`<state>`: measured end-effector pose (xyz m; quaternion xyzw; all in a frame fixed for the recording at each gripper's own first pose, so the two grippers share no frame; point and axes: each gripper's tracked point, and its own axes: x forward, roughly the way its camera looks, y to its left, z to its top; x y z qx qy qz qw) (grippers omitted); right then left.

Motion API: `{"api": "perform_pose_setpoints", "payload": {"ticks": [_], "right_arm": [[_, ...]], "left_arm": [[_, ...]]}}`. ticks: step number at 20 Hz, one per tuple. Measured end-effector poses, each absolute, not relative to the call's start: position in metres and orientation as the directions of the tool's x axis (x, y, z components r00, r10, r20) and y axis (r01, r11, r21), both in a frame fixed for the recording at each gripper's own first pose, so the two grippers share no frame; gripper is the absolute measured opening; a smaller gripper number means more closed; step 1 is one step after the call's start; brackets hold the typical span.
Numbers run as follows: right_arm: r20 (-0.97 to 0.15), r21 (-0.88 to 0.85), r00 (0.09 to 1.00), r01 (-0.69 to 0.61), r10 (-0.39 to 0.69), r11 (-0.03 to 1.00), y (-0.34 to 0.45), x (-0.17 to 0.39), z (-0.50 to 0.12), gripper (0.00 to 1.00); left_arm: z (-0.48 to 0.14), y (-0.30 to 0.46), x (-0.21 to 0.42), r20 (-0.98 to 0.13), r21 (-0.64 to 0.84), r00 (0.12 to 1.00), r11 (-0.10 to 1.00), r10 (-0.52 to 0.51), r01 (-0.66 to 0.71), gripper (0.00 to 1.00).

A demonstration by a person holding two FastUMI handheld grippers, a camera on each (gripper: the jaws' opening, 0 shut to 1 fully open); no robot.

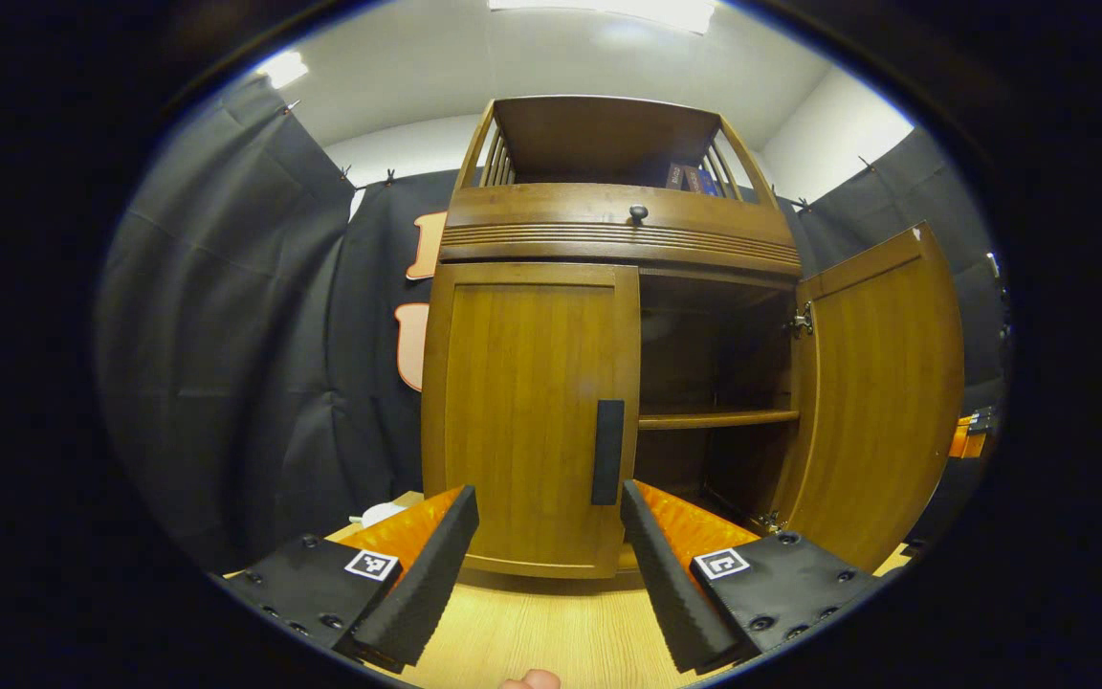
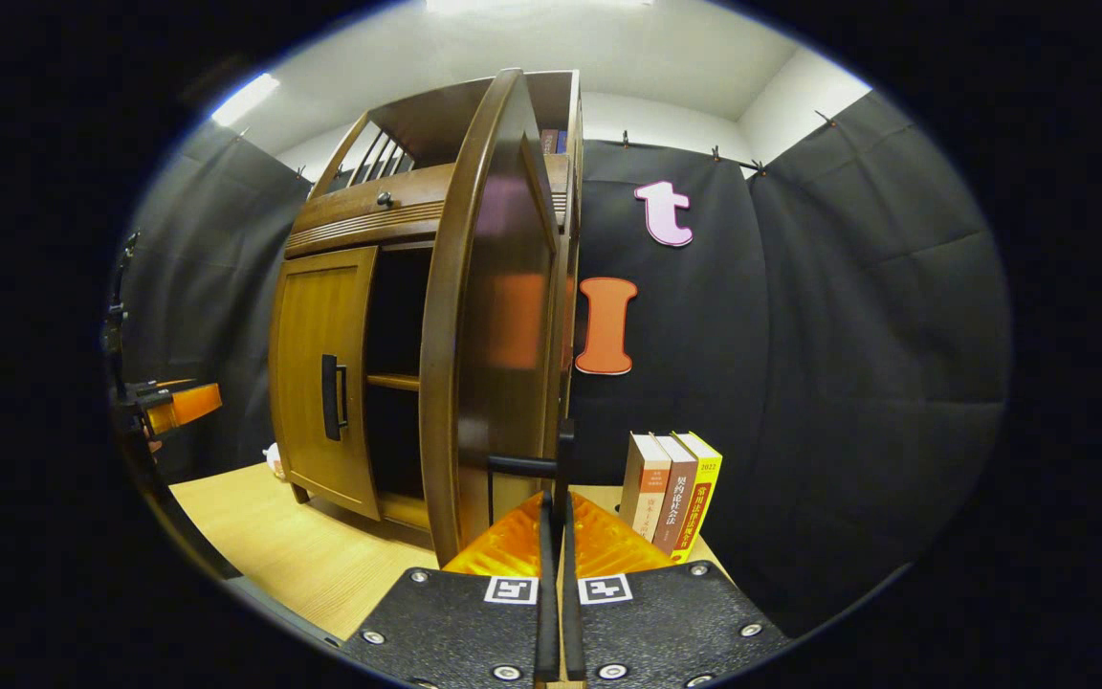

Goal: Open the right door of the double-door shoe cabinet with the right hand, and open the left door with the left hand.

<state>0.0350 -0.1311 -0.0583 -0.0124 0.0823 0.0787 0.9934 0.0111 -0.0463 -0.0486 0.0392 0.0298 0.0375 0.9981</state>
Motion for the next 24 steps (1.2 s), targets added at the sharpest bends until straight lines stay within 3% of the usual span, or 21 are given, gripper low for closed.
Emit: {"api": "perform_pose_setpoints", "payload": {"ticks": [6, 9, 10, 12, 13, 14, 17, 18, 20, 21, 22, 23, 24], "right_arm": [[-0.153, 0.068, 0.965, -0.203, 0.212, 0.977, -0.134, 0.036, -0.061, 0.01], [-0.148, 0.105, 0.96, -0.222, 0.236, 0.969, -0.136, 0.034, -0.062, 0.01], [-0.143, 0.108, 0.96, -0.227, 0.242, 0.968, -0.135, 0.035, -0.061, 0.06], [-0.142, 0.112, 0.96, -0.226, 0.241, 0.968, -0.133, 0.035, -0.061, 0.01], [-0.145, 0.101, 0.962, -0.218, 0.231, 0.971, -0.134, 0.033, -0.061, 0.02], [-0.148, 0.086, 0.964, -0.21, 0.221, 0.974, -0.136, 0.033, -0.062, 0.02], [-0.163, 0.081, 0.965, -0.192, 0.203, 0.978, -0.137, 0.023, -0.062, 0.03], [-0.154, 0.085, 0.969, -0.182, 0.194, 0.98, -0.139, 0.019, -0.059, 0.03], [-0.136, 0.084, 0.976, -0.158, 0.168, 0.984, -0.144, 0.012, -0.057, 0.03], [-0.138, 0.067, 0.98, -0.138, 0.146, 0.988, -0.15, 0.007, -0.056, 0.08], [-0.144, 0.052, 0.982, -0.114, 0.121, 0.992, -0.157, 0.0, -0.056, 0.03], [-0.142, 0.048, 0.985, -0.092, 0.098, 0.995, -0.163, -0.007, -0.054, 0.09], [-0.133, 0.057, 0.988, -0.076, 0.083, 0.995, -0.165, -0.013, -0.05, 0.02]], "left_arm": [[-0.061, -0.059, 0.019, -0.086, 0.043, 0.994, 0.997, 0.071, -0.067, 0.97], [-0.066, -0.064, 0.027, -0.101, 0.037, 0.994, 0.998, 0.047, -0.043, 0.93], [-0.066, -0.065, 0.03, -0.104, 0.032, 0.994, 0.999, 0.04, -0.037, 0.93], [-0.06, -0.07, 0.04, -0.098, 0.032, 0.995, 0.999, 0.036, -0.033, 0.97], [-0.059, -0.072, 0.043, -0.088, 0.032, 0.996, 0.999, 0.035, -0.033, 0.93], [-0.059, -0.075, 0.05, -0.084, 0.024, 0.996, 0.999, 0.027, -0.025, 0.97], [-0.059, -0.087, 0.07, -0.094, -0.022, 0.996, 1.0, -0.004, 0.002, 0.93], [-0.054, -0.088, 0.077, -0.081, -0.01, 0.997, 1.0, -0.004, 0.003, 0.97], [-0.041, -0.088, 0.09, -0.044, 0.034, 0.999, 0.999, 0.006, -0.005, 0.92], [-0.038, -0.088, 0.098, -0.032, 0.055, 0.999, 0.998, 0.007, -0.005, 0.92], [-0.037, -0.089, 0.105, -0.03, 0.075, 1.0, 0.997, 0.005, -0.002, 0.93], [-0.04, -0.09, 0.112, -0.04, 0.094, 0.999, 0.996, 0.002, 0.002, 0.93], [-0.044, -0.091, 0.12, -0.043, 0.105, 0.999, 0.994, -0.005, 0.01, 0.93]]}}
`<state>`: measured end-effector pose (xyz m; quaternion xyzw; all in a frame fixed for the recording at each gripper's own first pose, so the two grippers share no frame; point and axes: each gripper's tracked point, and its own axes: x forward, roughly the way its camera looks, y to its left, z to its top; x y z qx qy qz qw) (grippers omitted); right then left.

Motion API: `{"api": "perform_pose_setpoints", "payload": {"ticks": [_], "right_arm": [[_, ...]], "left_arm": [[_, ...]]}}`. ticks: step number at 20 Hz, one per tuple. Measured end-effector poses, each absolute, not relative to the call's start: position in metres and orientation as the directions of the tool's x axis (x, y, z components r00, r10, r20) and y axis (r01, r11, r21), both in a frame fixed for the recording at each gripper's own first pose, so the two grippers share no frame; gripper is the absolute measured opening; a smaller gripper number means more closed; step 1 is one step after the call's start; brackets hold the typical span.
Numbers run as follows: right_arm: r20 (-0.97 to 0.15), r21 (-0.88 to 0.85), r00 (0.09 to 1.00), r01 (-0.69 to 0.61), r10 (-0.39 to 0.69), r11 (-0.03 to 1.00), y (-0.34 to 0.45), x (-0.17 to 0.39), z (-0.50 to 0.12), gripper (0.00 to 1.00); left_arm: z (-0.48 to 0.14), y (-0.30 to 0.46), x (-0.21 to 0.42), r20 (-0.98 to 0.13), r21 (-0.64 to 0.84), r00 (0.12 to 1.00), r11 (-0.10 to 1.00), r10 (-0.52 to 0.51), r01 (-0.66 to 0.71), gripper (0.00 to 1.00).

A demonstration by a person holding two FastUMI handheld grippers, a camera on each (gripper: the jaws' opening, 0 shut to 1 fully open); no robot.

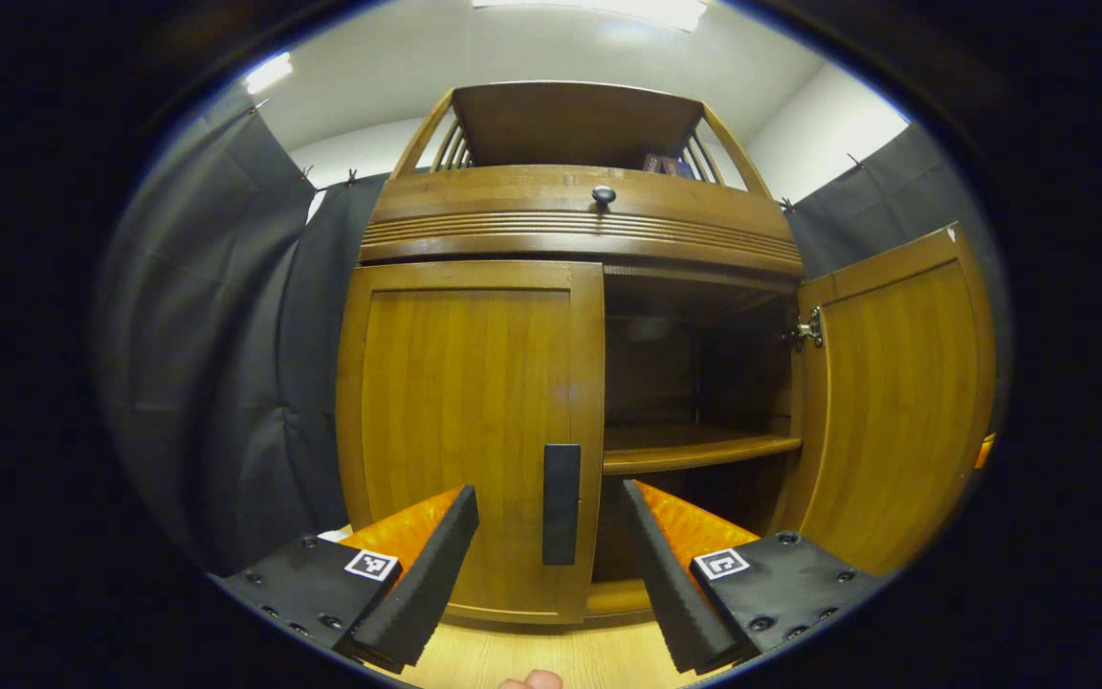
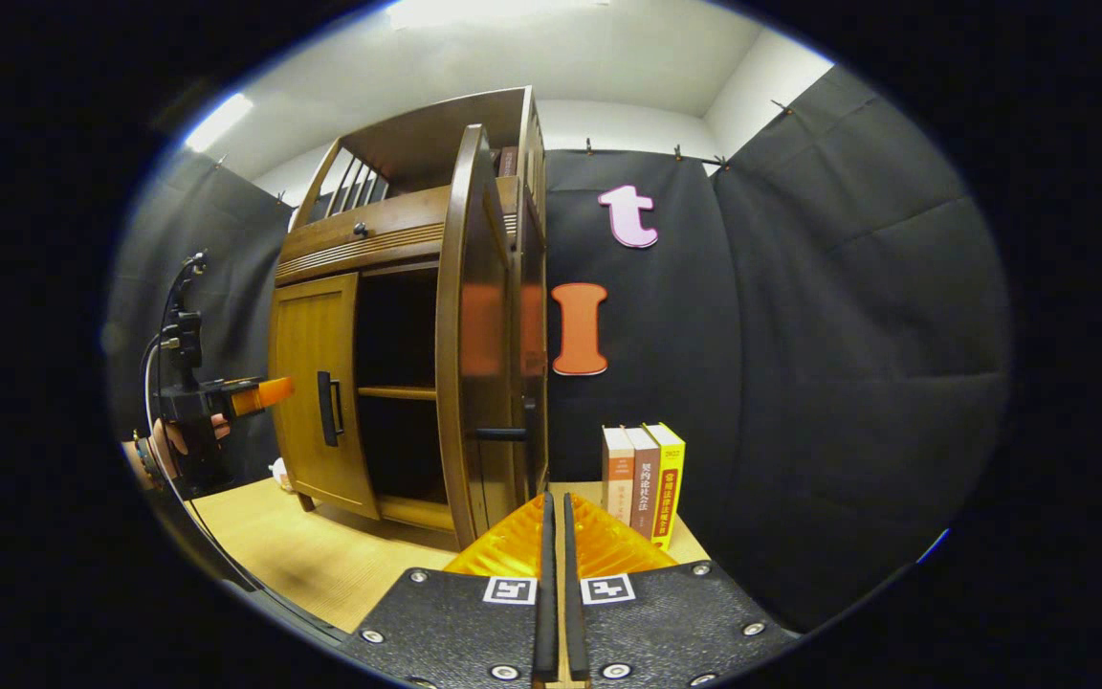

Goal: Open the right door of the double-door shoe cabinet with the right hand, and open the left door with the left hand.

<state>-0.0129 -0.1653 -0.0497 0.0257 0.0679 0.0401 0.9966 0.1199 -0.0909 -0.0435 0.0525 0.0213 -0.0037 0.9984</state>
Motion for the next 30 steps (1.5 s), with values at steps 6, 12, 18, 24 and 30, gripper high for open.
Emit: {"api": "perform_pose_setpoints", "payload": {"ticks": [6, 12, 18, 24, 30], "right_arm": [[-0.124, 0.104, 0.992, 0.016, -0.003, 0.994, -0.179, -0.034, -0.042, 0.31], [-0.126, 0.118, 0.992, 0.014, 0.001, 0.993, -0.173, -0.039, -0.035, 0.96], [-0.128, 0.157, 0.991, -0.014, 0.035, 0.987, -0.154, -0.037, -0.042, 0.91], [-0.134, 0.135, 0.991, -0.006, 0.024, 0.991, -0.156, -0.045, -0.039, 0.91], [-0.127, 0.166, 0.992, 0.004, 0.017, 0.986, -0.159, -0.05, -0.031, 0.91]], "left_arm": [[-0.066, -0.089, 0.154, -0.076, 0.093, 0.997, 0.996, 0.0, 0.007, 0.93], [-0.074, -0.081, 0.178, -0.068, 0.108, 0.998, 0.994, 0.017, -0.01, 0.92], [-0.093, -0.08, 0.206, -0.105, 0.116, 0.994, 0.993, 0.019, -0.007, 0.92], [-0.102, -0.078, 0.223, -0.121, 0.089, 0.993, 0.996, 0.01, 0.001, 0.83], [-0.103, -0.097, 0.227, -0.133, 0.055, 0.987, 0.993, -0.092, 0.1, 0.62]]}}
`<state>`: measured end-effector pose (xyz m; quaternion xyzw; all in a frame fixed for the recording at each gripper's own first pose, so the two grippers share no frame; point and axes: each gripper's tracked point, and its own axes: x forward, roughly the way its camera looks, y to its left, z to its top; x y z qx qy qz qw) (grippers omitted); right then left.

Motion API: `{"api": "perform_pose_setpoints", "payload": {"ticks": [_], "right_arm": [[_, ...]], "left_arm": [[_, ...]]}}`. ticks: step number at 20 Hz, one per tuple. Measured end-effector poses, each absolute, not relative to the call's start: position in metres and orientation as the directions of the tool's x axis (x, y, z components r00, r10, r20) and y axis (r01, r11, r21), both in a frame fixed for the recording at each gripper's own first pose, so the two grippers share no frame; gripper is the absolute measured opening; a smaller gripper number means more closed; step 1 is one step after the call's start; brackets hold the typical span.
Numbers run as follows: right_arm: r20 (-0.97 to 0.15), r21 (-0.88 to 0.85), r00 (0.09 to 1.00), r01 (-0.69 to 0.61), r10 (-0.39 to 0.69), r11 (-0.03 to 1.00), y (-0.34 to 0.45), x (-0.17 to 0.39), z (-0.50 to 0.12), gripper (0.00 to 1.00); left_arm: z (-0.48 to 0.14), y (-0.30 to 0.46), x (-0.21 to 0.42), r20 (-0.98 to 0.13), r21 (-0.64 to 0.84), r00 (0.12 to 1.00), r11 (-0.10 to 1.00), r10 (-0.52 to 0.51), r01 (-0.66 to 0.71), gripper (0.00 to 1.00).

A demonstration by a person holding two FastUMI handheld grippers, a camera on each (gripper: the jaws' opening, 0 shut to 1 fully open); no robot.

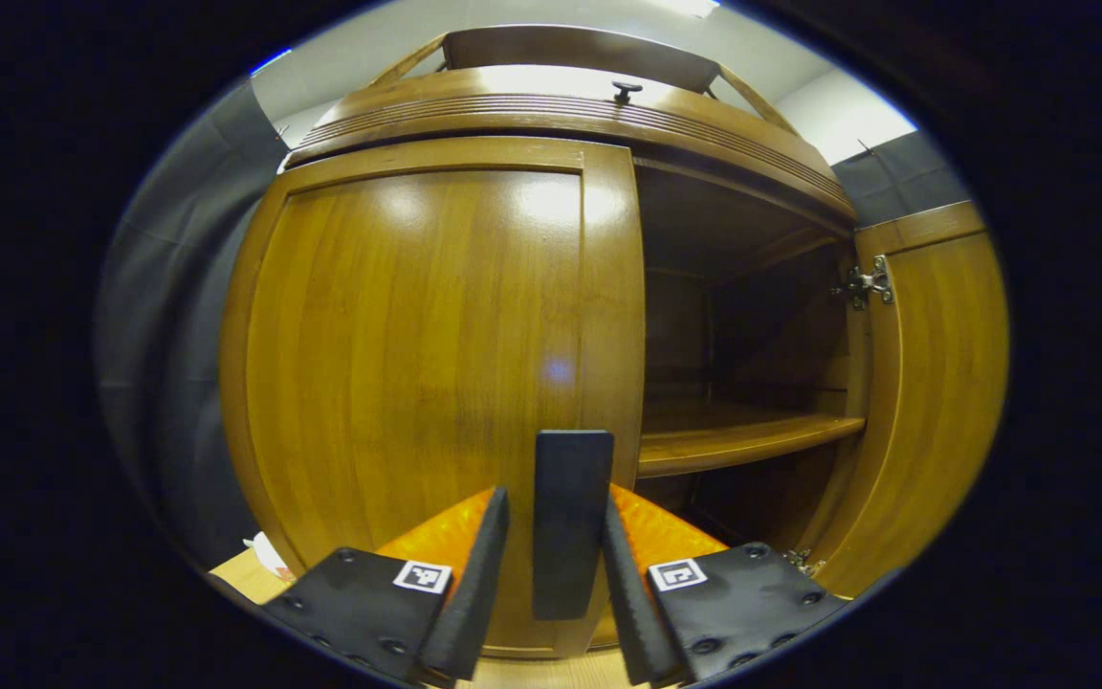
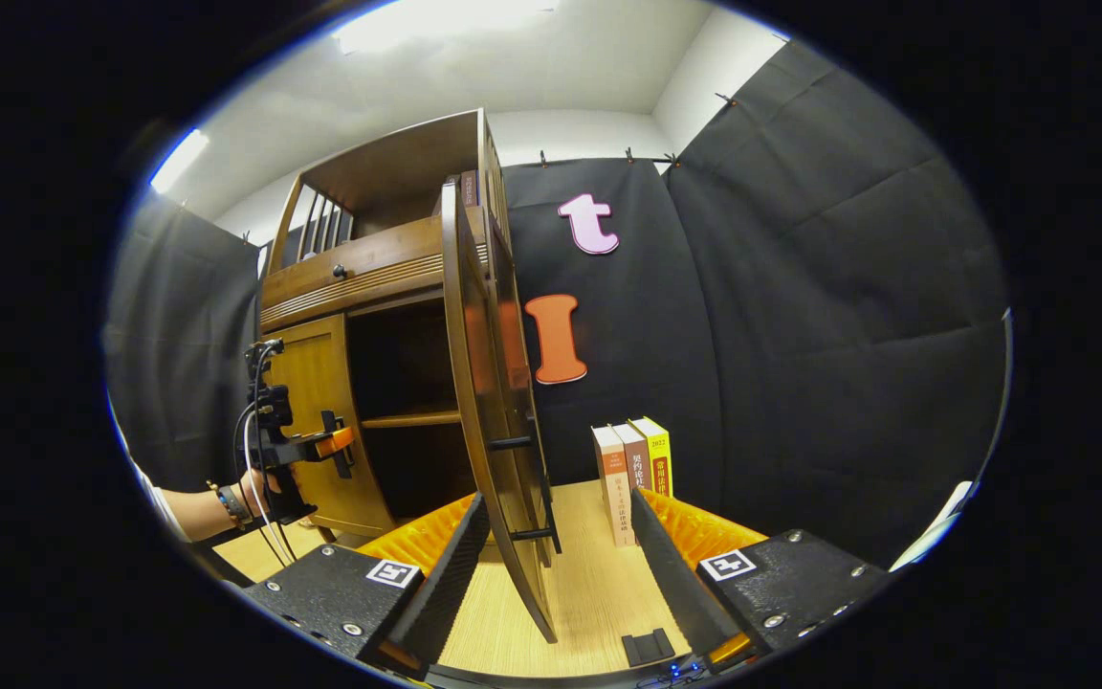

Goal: Open the right door of the double-door shoe cabinet with the right hand, and open the left door with the left hand.

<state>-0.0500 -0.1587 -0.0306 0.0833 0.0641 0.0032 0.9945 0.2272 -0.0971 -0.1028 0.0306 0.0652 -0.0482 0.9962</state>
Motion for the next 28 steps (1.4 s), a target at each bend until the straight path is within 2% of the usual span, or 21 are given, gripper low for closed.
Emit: {"api": "perform_pose_setpoints", "payload": {"ticks": [3, 4, 5, 8, 10, 12, 24, 28], "right_arm": [[-0.122, 0.174, 0.993, 0.023, -0.002, 0.985, -0.162, -0.052, -0.028, 0.91], [-0.12, 0.177, 0.993, 0.028, -0.006, 0.984, -0.161, -0.052, -0.027, 0.91], [-0.118, 0.178, 0.993, 0.033, -0.012, 0.984, -0.161, -0.053, -0.026, 0.91], [-0.132, 0.17, 0.991, 0.033, -0.011, 0.985, -0.156, -0.058, -0.031, 0.91], [-0.131, 0.133, 0.991, 0.036, -0.018, 0.991, -0.154, -0.06, -0.032, 0.91], [-0.112, 0.098, 0.993, 0.037, -0.026, 0.995, -0.151, -0.059, -0.027, 0.91], [-0.096, 0.125, 0.995, -0.011, 0.023, 0.992, -0.095, -0.045, -0.026, 0.91], [-0.106, 0.119, 0.994, -0.002, 0.015, 0.993, -0.095, -0.051, -0.02, 0.91]], "left_arm": [[-0.104, -0.095, 0.227, -0.142, 0.088, 0.987, 0.992, -0.078, 0.091, 0.39], [-0.104, -0.097, 0.227, -0.147, 0.078, 0.986, 0.993, -0.076, 0.088, 0.4], [-0.106, -0.095, 0.225, -0.168, 0.079, 0.983, 0.993, -0.069, 0.083, 0.36], [-0.102, -0.092, 0.211, -0.197, 0.103, 0.979, 0.993, -0.045, 0.066, 0.33], [-0.099, -0.091, 0.194, -0.203, 0.115, 0.979, 0.992, -0.03, 0.055, 0.36], [-0.094, -0.086, 0.175, -0.201, 0.126, 0.979, 0.991, -0.025, 0.051, 0.34], [-0.058, -0.012, 0.057, -0.188, 0.142, 0.981, 0.99, 0.047, -0.02, 0.34], [-0.045, 0.024, 0.03, -0.171, 0.147, 0.983, 0.988, 0.074, -0.049, 0.26]]}}
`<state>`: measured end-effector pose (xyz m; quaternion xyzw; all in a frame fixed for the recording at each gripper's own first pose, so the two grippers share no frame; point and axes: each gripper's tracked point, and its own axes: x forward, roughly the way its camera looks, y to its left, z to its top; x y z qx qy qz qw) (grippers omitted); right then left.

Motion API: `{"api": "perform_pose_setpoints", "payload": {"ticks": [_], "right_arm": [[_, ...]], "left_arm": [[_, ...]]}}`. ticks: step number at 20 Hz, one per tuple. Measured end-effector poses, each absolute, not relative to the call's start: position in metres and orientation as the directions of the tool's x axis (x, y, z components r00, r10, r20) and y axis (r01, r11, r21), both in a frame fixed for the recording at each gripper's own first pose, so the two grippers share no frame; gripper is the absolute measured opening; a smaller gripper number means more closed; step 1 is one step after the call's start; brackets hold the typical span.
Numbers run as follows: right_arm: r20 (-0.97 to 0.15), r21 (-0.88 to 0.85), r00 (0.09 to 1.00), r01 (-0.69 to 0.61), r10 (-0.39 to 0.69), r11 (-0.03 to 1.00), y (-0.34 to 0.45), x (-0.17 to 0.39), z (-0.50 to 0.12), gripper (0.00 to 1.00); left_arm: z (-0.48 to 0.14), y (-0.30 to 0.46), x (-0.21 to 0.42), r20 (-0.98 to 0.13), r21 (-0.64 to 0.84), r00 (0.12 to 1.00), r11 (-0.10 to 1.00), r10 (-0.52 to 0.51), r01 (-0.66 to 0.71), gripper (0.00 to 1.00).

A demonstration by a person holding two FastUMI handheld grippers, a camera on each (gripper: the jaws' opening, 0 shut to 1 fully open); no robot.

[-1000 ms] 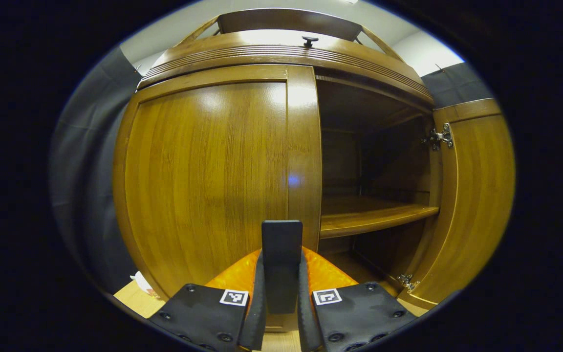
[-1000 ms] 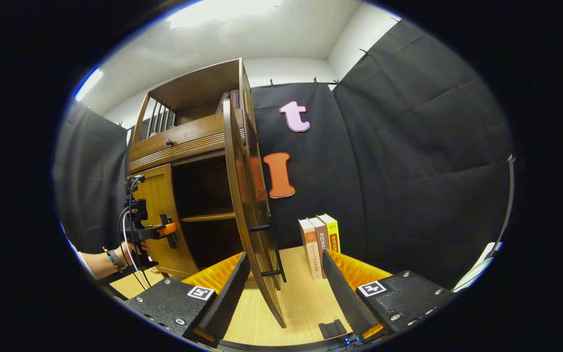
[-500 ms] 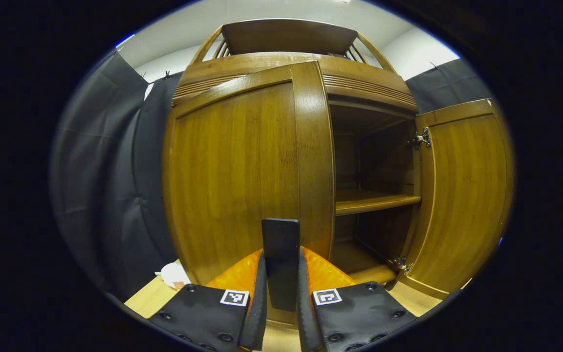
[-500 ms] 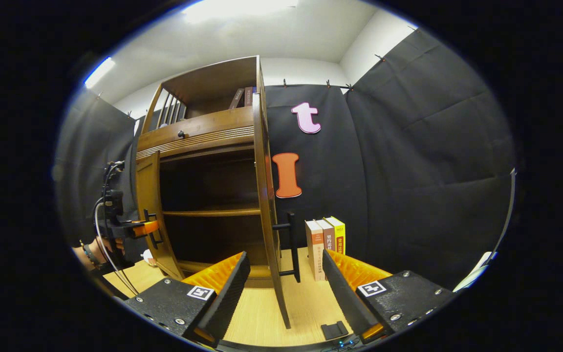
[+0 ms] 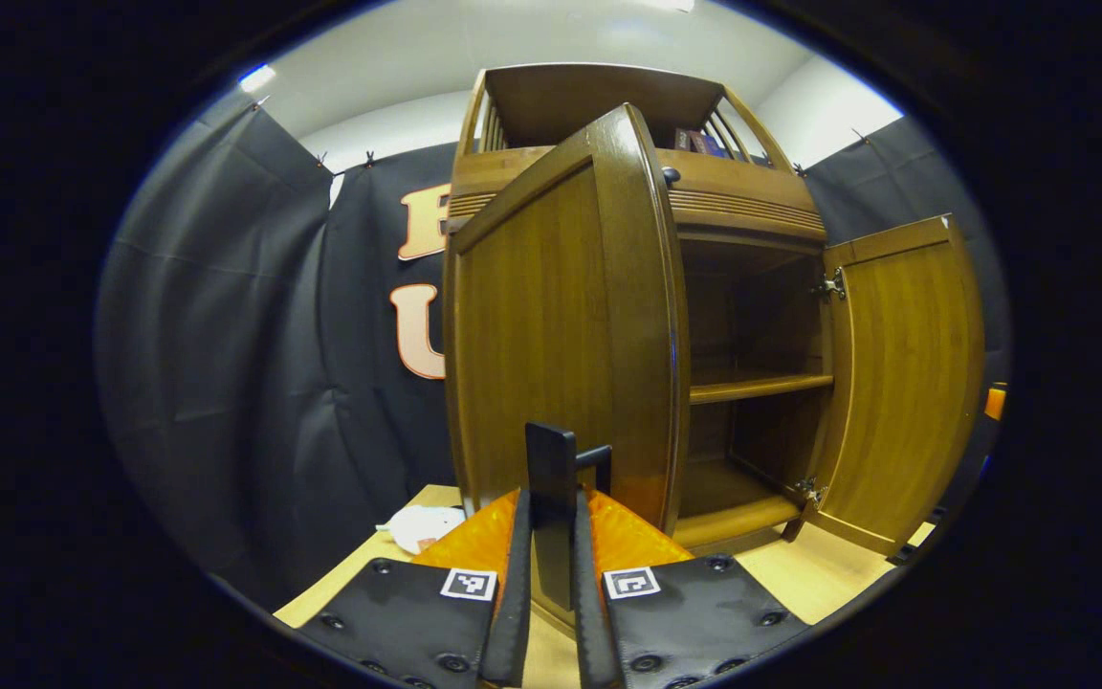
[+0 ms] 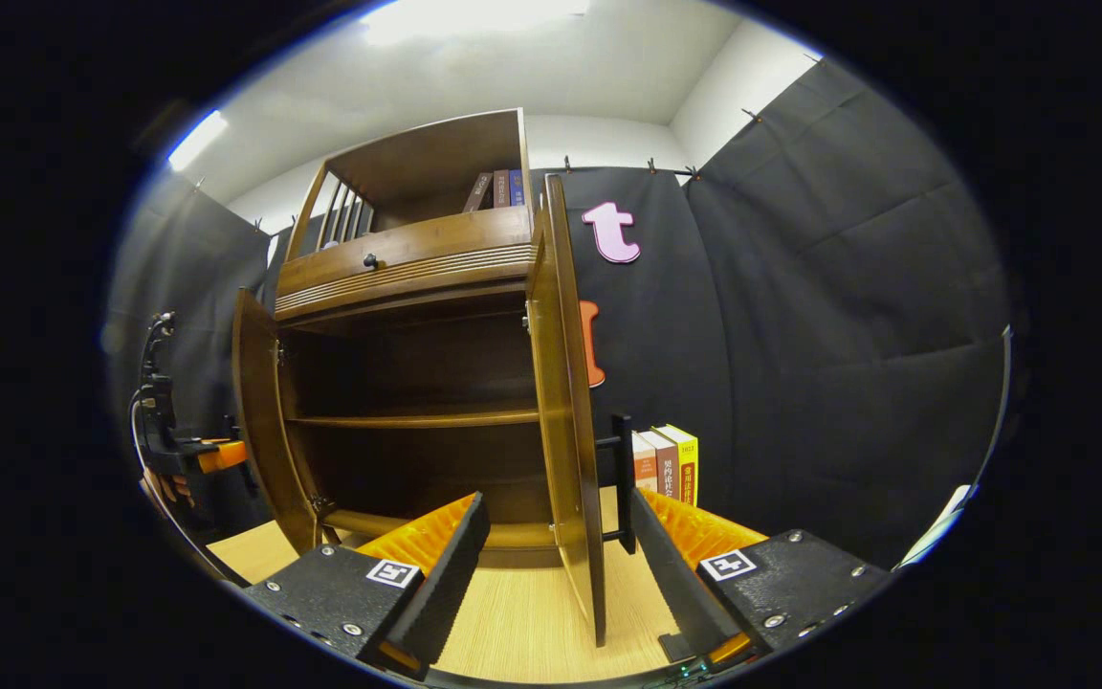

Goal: Open the right door of the double-door shoe cabinet with the right hand, and open the left door with the left hand.

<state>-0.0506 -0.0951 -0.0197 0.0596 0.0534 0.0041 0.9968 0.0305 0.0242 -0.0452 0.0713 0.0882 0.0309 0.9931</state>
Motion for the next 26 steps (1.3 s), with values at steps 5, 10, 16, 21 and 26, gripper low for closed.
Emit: {"api": "perform_pose_setpoints", "payload": {"ticks": [5, 10, 16, 21, 26], "right_arm": [[-0.11, 0.108, 0.994, 0.029, -0.017, 0.994, -0.092, -0.048, -0.018, 0.91], [-0.116, 0.119, 0.992, 0.063, -0.049, 0.991, -0.082, -0.049, -0.021, 0.91], [-0.116, 0.108, 0.989, 0.108, -0.095, 0.988, -0.069, -0.05, -0.018, 0.91], [-0.111, 0.091, 0.986, 0.134, -0.124, 0.987, -0.061, -0.056, -0.014, 0.91], [-0.104, 0.086, 0.984, 0.151, -0.142, 0.985, -0.053, -0.057, -0.01, 0.91]], "left_arm": [[-0.038, 0.06, 0.014, -0.153, 0.165, 0.986, 0.985, 0.067, -0.041, 0.2], [-0.028, 0.104, 0.009, -0.141, 0.125, 0.986, 0.99, 0.086, -0.068, 0.2], [-0.021, 0.134, 0.013, -0.123, 0.147, 0.992, 0.989, 0.008, 0.01, 0.13], [-0.017, 0.161, 0.015, -0.12, 0.127, 0.988, 0.985, -0.101, 0.116, 0.04], [-0.016, 0.18, 0.02, -0.124, 0.094, 0.975, 0.976, -0.186, 0.198, 0.04]]}}
